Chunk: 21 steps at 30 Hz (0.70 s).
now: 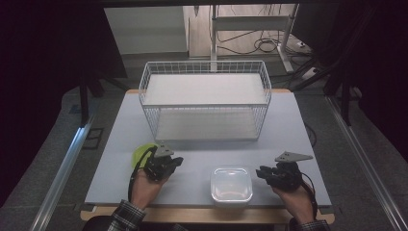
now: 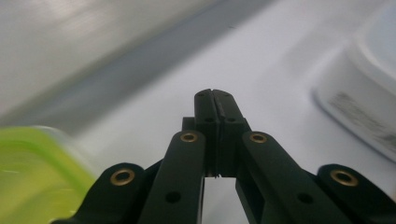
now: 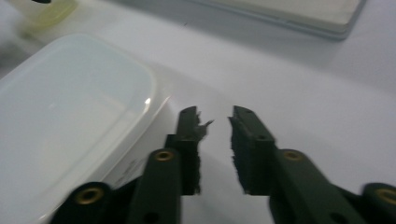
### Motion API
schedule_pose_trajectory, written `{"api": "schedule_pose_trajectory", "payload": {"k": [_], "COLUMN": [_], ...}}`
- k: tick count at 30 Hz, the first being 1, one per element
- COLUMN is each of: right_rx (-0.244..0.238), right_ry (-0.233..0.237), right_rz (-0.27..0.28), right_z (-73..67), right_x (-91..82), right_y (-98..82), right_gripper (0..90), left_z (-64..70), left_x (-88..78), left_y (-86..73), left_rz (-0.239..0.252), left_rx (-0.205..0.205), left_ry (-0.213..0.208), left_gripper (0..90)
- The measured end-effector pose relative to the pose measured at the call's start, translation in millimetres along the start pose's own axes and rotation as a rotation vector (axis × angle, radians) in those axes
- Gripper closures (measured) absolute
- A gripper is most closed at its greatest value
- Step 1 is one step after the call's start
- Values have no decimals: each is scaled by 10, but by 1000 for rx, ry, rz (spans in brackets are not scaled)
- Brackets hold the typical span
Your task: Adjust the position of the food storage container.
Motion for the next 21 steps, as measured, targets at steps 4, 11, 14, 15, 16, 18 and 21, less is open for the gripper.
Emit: {"api": "schedule_pose_trajectory", "payload": {"k": [4,11,14,15,16,18,21], "right_rx": [-9,-34,-57,-60,-52,-57,-78], "right_ry": [46,91,96,99,113,110,80], "right_rz": [-28,-67,-81,-80,-78,-82,-91], "right_z": [-152,-341,-422,-437,-462,-475,-503], "right_x": [-53,-90,-67,-56,-30,-9,56], "right_y": [-70,-168,-179,-174,-150,-135,-65], "right_gripper": [889,893,894,894,893,893,895], "left_z": [237,678,765,777,783,767,698], "left_x": [77,247,297,302,302,292,266], "left_y": [-156,-309,-317,-314,-306,-285,-261], "left_rz": [-15,-56,-70,-73,-71,-71,-70], "left_rx": [-26,-5,2,4,-1,-10,-22], "left_ry": [-85,-189,-202,-204,-204,-188,-149], "left_gripper": [900,900,900,900,900,900,900]}}
Point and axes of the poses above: each handheld gripper's, and its own axes: x roughly forward along the jaws, y roughly out of its top, z roughly to its right, the point moved 7 cm from there along x, roughly forward along the jaws, and after that the axes turned 8 degrees about -x, right-handed, at the moved point
